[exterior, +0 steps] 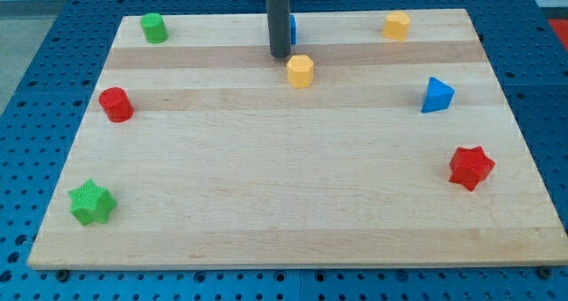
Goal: Move the yellow hexagon to the center of the board
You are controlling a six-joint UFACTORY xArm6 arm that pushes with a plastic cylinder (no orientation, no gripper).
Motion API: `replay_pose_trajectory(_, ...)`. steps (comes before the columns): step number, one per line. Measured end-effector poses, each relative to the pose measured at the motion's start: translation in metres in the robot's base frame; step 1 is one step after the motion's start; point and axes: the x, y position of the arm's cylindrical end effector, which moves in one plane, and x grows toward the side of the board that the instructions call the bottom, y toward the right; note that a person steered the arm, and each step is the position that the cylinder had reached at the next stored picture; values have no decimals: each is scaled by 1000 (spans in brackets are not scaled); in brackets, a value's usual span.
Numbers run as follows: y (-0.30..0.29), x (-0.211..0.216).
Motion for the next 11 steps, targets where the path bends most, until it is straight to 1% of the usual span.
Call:
replay_pose_trajectory(1,18,0)
replay_pose_trajectory(5,26,0)
replay_pose_trajectory(6,28,28)
replay_pose_trajectory(7,28,40)
replay_pose_trajectory(8,28,40)
replay_pose_trajectory(11,28,99)
